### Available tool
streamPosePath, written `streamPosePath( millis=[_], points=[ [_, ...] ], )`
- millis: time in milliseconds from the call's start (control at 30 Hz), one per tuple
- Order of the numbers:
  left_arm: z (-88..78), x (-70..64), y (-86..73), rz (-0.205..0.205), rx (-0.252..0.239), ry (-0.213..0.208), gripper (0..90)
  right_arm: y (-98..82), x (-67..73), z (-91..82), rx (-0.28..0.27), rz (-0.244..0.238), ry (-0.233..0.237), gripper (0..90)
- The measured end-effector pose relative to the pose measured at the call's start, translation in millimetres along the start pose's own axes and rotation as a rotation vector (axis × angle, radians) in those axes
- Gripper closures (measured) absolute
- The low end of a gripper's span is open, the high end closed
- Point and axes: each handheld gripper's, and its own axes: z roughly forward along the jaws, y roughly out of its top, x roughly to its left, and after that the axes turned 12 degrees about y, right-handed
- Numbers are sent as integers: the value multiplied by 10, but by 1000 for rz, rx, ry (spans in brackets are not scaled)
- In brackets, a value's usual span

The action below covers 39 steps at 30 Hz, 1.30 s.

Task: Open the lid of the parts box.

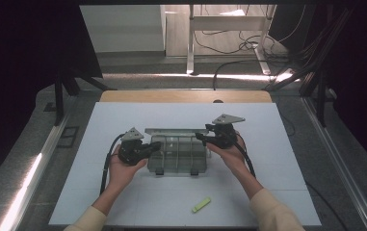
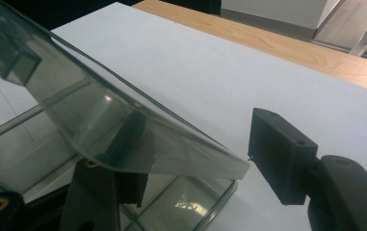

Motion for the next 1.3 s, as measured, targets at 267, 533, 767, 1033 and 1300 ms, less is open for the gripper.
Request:
streamPosePath(
  millis=[267,533,767,1033,1300],
  points=[
    [-1,0,-9,2,-1,4,889,22,-41,10,-11,18,11,430],
    [-18,6,-36,-1,3,9,889,42,-83,20,-19,31,21,440],
    [-38,16,-67,-7,7,16,888,43,-137,35,-26,56,36,449],
    [-69,30,-113,-11,13,27,884,57,-190,68,-30,72,45,465],
    [-119,53,-158,-22,14,40,883,71,-235,123,-29,81,54,501]
  ],
)
